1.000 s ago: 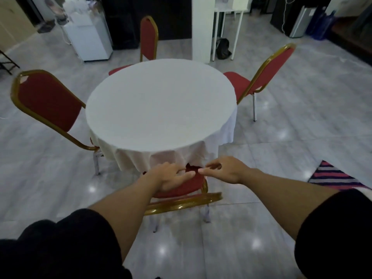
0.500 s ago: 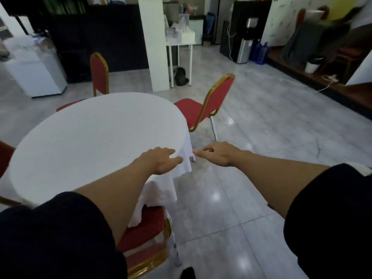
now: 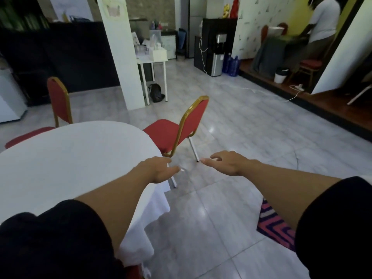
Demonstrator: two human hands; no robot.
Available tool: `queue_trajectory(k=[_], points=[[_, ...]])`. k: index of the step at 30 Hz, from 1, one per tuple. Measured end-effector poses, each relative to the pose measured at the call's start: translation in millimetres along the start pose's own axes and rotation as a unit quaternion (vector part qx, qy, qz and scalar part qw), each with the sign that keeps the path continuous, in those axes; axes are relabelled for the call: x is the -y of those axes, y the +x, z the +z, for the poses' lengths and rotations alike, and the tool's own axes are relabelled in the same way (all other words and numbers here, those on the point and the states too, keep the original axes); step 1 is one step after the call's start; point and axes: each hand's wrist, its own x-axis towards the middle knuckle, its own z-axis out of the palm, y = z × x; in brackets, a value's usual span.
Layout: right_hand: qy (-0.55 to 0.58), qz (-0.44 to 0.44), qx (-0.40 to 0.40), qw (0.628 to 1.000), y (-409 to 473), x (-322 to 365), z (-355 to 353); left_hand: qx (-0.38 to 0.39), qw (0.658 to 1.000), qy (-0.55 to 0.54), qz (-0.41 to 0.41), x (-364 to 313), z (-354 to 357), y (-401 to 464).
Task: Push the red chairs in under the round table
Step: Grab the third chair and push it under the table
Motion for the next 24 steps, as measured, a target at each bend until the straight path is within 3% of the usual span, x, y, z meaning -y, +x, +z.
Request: queue_trajectory(k=[12,24], points=[[-0.009,-0.016,0.017,1.000,152,-103,-101,-0.023,0.998,-0.041,-0.044,-80,-55,166],[-0.013,-0.051,0.007,0.999,306,-133,-187,-0.035,0.995,-0.053,-0.072,-110,-92,333]])
